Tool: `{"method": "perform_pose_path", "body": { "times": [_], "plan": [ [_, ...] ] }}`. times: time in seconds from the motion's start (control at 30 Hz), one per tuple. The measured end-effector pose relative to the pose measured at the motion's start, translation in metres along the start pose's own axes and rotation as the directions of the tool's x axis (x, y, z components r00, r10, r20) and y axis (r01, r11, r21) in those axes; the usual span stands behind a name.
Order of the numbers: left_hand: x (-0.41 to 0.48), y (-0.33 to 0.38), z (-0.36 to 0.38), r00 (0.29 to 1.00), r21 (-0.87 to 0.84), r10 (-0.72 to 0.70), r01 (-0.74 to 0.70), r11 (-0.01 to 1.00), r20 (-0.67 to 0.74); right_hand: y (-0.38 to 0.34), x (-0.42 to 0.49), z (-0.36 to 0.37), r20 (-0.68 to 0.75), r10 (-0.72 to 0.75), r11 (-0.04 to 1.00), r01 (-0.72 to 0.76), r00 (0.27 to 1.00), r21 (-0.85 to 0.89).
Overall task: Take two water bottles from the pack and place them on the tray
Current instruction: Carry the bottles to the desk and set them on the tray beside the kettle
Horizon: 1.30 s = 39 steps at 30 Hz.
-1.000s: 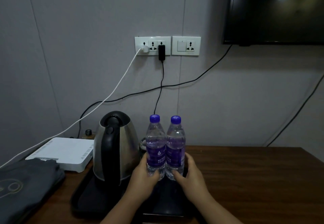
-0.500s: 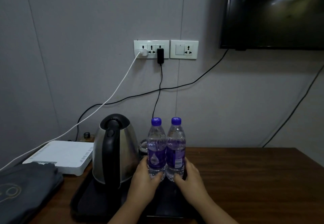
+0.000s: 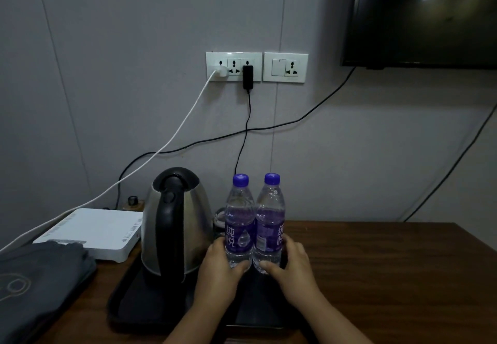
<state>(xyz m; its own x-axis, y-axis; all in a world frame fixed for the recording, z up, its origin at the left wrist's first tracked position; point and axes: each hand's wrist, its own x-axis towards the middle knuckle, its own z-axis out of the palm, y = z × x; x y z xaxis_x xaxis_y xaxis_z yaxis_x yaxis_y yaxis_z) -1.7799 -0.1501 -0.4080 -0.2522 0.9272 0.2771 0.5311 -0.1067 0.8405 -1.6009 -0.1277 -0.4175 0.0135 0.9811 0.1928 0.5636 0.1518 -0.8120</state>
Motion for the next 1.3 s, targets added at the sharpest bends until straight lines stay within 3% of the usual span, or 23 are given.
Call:
{"method": "perform_pose_path", "body": {
  "times": [0.2,0.33,0.6,1.3],
  "plan": [
    [-0.003,0.001,-0.004,0.998,0.013,-0.027,0.026,1.0,0.053,0.002,-0.001,0.0,0.015,0.037,0.998,-0.038,0.999,0.057],
    [-0.006,0.003,-0.006,0.997,-0.031,0.003,-0.001,1.0,0.073,0.005,-0.004,-0.001,0.05,-0.013,0.998,0.01,0.999,0.06],
    [-0.004,0.002,-0.006,0.997,-0.073,-0.003,0.009,0.997,0.083,0.0,-0.003,0.001,-0.063,0.044,0.998,-0.041,0.997,0.043],
    [-0.007,0.011,-0.006,1.0,0.028,-0.012,0.012,1.0,-0.003,0.001,-0.002,-0.002,-0.068,-0.034,0.999,0.033,0.997,-0.018]
  ]
}}
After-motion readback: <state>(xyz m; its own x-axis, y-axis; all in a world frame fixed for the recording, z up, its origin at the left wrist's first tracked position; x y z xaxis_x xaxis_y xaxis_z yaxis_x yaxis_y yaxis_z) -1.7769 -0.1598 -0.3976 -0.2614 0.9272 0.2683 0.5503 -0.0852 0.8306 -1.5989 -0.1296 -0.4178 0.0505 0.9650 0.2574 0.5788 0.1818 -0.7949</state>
